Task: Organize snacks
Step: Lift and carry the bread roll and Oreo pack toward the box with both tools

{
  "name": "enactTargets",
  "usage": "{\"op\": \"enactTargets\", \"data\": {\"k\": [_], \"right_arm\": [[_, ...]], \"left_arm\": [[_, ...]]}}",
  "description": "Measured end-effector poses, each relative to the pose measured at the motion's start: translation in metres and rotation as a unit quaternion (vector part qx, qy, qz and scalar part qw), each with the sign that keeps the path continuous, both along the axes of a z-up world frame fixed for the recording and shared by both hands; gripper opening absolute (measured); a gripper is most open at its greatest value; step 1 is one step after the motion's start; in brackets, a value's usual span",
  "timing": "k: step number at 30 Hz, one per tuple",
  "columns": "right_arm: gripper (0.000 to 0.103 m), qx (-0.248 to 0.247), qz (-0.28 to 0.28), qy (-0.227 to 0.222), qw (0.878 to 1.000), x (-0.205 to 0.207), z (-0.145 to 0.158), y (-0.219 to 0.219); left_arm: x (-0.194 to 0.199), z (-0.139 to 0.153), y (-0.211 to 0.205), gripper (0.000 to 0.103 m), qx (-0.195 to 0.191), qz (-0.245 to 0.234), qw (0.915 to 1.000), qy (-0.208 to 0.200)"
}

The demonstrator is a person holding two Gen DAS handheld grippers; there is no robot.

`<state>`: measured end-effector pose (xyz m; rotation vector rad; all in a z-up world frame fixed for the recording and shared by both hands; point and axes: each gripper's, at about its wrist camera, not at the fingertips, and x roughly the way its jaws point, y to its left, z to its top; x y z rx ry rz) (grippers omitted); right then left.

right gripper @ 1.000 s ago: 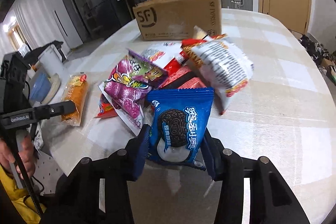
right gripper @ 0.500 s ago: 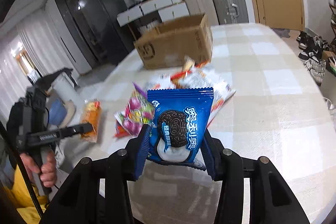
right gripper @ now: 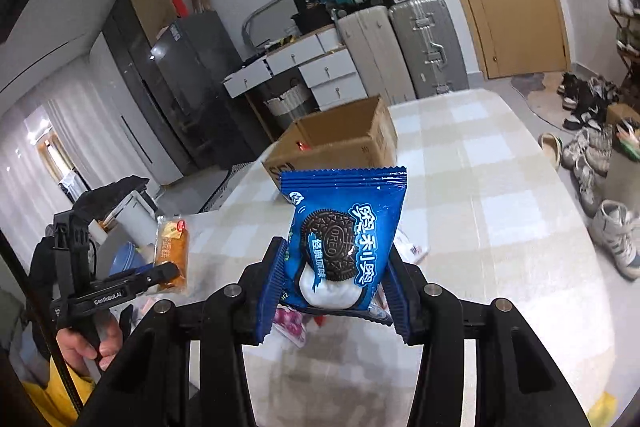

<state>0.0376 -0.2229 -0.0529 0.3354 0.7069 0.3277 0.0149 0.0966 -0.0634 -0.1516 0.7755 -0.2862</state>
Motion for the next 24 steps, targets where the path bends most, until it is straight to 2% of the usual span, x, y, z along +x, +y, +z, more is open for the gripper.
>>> {"op": "enactTargets", "data": {"k": [10, 12, 13, 15, 17, 20, 24], "right_arm": [[0.047, -0.031, 0.039, -0.07, 0.996, 0.024, 0.063, 0.022], [0.047, -0.036, 0.044, -0.086, 0.995, 0.03, 0.073, 0.028], [0.047, -0.037, 0.044, -0.085, 0.995, 0.033, 0.073, 0.03], [0.047, -0.03, 0.048, -0.077, 0.995, 0.038, 0.069, 0.035], [0.047, -0.026, 0.056, -0.069, 0.996, 0.037, 0.06, 0.04], [0.047, -0.019, 0.07, -0.051, 0.996, 0.039, 0.041, 0.044], [0.047, -0.007, 0.071, -0.028, 0.997, 0.041, 0.018, 0.046]], "left_arm": [[0.018, 0.053, -0.023, 0.034, 0.014, -0.018, 0.9984, -0.052], [0.03, 0.052, -0.03, 0.033, 0.022, -0.023, 0.9987, -0.039], [0.032, 0.051, -0.03, 0.033, 0.014, -0.025, 0.9989, -0.036], [0.036, 0.043, -0.027, 0.033, 0.003, -0.023, 0.9995, -0.02], [0.036, 0.029, -0.025, 0.033, 0.009, -0.027, 0.9996, 0.006], [0.034, -0.002, -0.02, 0.033, 0.025, -0.015, 0.9987, 0.043], [0.04, -0.045, -0.011, 0.035, 0.014, 0.009, 0.9939, 0.109]]}}
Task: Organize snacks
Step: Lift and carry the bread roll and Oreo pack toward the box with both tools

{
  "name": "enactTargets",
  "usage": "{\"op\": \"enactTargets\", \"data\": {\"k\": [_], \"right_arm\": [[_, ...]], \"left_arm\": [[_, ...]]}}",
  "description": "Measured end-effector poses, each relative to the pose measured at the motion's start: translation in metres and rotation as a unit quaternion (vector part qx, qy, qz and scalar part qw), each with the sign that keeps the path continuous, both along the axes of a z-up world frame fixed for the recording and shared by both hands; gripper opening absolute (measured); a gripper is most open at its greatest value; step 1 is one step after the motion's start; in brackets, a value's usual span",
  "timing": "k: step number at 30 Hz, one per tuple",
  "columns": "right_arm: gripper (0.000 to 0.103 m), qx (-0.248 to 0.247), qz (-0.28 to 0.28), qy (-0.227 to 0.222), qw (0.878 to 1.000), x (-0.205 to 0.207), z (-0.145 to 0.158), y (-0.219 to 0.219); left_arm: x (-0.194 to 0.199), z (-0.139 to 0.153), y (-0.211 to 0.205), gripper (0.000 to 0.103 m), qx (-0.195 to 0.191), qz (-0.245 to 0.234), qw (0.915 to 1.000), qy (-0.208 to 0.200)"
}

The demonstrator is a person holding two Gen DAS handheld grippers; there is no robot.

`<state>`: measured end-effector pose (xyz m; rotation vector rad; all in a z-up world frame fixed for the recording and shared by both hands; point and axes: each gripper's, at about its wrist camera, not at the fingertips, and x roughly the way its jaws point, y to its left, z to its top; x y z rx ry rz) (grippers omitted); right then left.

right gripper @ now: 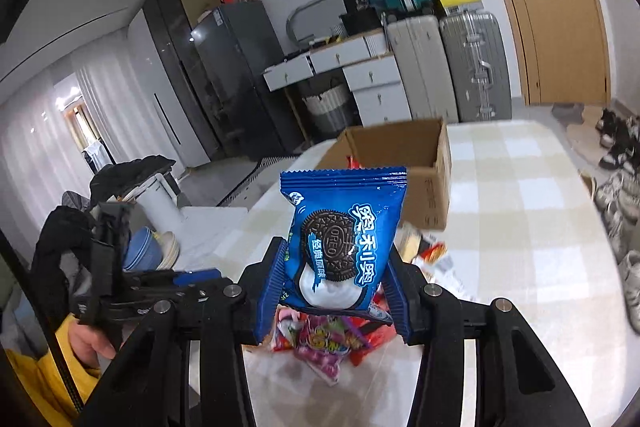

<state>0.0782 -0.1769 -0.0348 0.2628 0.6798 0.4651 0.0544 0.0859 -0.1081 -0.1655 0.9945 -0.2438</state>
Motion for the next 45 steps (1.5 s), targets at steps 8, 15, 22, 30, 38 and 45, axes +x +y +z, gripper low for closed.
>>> {"op": "enactTargets", "data": {"k": [8, 15, 22, 30, 38, 45], "right_arm": [[0.047, 0.003, 0.006, 0.002, 1.0, -0.007, -0.016, -0.001], [0.047, 0.003, 0.011, 0.003, 1.0, -0.01, -0.02, -0.001], [0.047, 0.001, 0.014, 0.006, 1.0, -0.007, -0.022, 0.002], [0.047, -0.013, 0.019, -0.014, 1.0, -0.002, -0.009, 0.005], [0.047, -0.011, 0.027, -0.041, 0.999, 0.029, 0.028, 0.004], [0.047, -0.014, 0.033, -0.038, 0.999, 0.076, 0.05, 0.007]], "left_arm": [[0.013, -0.033, -0.014, 0.043, 0.006, 0.006, 0.9995, 0.03], [0.024, -0.056, -0.009, 0.047, -0.002, 0.022, 0.9981, 0.058], [0.02, -0.047, -0.011, 0.035, -0.002, 0.006, 0.9995, 0.03], [0.008, 0.037, -0.008, 0.035, 0.012, 0.003, 0.9969, -0.078], [0.028, 0.11, -0.026, 0.035, 0.036, -0.023, 0.9861, -0.16], [0.068, 0.145, -0.044, 0.035, 0.042, -0.042, 0.9805, -0.187]]}}
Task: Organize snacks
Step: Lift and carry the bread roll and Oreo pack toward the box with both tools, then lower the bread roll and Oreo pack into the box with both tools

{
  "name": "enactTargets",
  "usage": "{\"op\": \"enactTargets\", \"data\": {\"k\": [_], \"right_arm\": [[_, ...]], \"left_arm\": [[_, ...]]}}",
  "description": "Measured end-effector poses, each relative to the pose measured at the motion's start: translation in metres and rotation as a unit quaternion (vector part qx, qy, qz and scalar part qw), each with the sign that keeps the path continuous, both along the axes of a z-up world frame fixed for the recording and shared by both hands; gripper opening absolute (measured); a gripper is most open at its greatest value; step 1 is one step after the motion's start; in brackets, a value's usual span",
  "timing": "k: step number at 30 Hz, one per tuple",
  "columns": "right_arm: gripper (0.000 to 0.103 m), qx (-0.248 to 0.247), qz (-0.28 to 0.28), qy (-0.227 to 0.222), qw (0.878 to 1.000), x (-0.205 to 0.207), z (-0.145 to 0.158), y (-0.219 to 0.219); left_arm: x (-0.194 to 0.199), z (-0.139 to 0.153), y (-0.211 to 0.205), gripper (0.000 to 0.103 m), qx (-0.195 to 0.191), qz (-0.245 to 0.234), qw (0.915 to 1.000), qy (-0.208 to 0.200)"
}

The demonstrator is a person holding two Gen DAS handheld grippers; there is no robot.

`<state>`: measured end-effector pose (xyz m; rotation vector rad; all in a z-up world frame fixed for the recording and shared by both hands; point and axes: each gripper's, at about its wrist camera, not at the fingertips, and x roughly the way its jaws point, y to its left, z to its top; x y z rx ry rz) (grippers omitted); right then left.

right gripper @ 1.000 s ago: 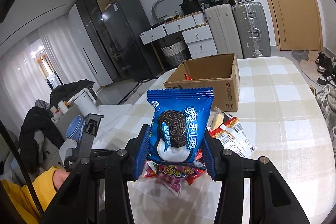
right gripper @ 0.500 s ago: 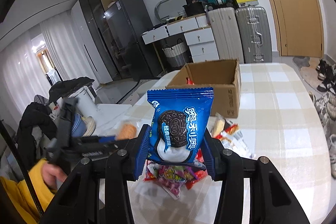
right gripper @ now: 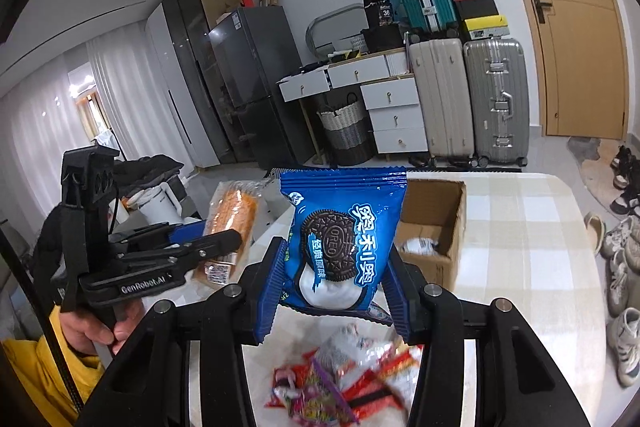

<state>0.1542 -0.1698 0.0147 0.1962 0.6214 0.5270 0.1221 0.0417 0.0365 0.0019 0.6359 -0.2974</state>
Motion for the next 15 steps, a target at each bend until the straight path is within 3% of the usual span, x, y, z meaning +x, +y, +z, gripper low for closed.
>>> {"op": "enactTargets", "data": {"k": [8, 15], "right_arm": [[0.047, -0.016, -0.011, -0.003, 1.0, 0.056, 0.012, 0.006], [0.047, -0.026, -0.021, 0.017, 0.999, 0.109, 0.003, 0.01]], "left_arm": [[0.076, 0.016, -0.018, 0.035, -0.014, -0.011, 0.9996, 0.022], [0.151, 0.012, -0.031, 0.036, -0.011, -0.009, 0.9989, 0.046]]}}
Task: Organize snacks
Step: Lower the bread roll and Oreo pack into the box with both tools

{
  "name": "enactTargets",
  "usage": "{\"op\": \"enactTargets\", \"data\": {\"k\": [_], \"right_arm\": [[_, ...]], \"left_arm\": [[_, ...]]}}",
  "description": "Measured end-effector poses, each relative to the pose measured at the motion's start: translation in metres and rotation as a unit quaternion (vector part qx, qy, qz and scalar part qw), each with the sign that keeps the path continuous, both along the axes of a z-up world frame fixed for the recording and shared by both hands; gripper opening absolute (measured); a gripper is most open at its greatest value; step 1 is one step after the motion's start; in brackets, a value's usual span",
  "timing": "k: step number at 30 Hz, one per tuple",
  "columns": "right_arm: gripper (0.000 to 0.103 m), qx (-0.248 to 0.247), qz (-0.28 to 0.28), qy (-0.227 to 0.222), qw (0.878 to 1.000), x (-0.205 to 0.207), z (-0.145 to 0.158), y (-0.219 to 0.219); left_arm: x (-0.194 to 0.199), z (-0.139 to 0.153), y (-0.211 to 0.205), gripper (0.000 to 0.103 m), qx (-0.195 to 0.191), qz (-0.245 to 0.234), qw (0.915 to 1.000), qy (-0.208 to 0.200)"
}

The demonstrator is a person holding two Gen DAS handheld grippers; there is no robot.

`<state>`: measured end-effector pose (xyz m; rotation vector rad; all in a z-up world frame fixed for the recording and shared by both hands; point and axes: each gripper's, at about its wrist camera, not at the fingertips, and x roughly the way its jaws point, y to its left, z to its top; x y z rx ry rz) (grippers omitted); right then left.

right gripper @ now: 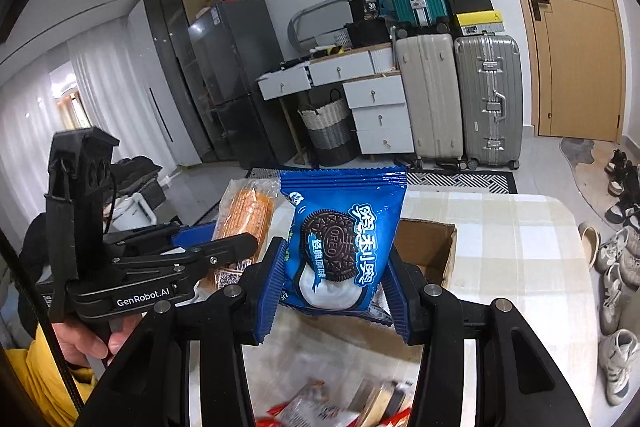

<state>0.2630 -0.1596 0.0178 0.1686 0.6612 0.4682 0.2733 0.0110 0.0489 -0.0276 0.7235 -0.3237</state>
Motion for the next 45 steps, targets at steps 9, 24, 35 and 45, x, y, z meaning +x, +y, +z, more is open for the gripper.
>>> {"op": "enactTargets", "data": {"k": [9, 24, 35, 45], "right_arm": [[0.047, -0.003, -0.008, 0.051, 0.999, 0.057, -0.036, 0.001], [0.047, -0.028, -0.011, 0.094, 0.995, 0.09, -0.088, 0.01], [0.047, -0.041, -0.018, 0.11, 0.993, 0.099, -0.107, 0.017], [0.047, -0.049, -0.029, 0.127, 0.99, 0.107, -0.114, 0.017]], "left_arm": [[0.089, -0.034, -0.007, 0.036, -0.001, 0.011, 0.9991, 0.042], [0.166, -0.092, -0.031, 0.036, 0.01, 0.0, 0.997, 0.076], [0.181, -0.125, -0.044, 0.036, 0.018, 0.003, 0.9957, 0.091], [0.171, -0.148, -0.045, 0.036, 0.025, 0.008, 0.9942, 0.104]]}}
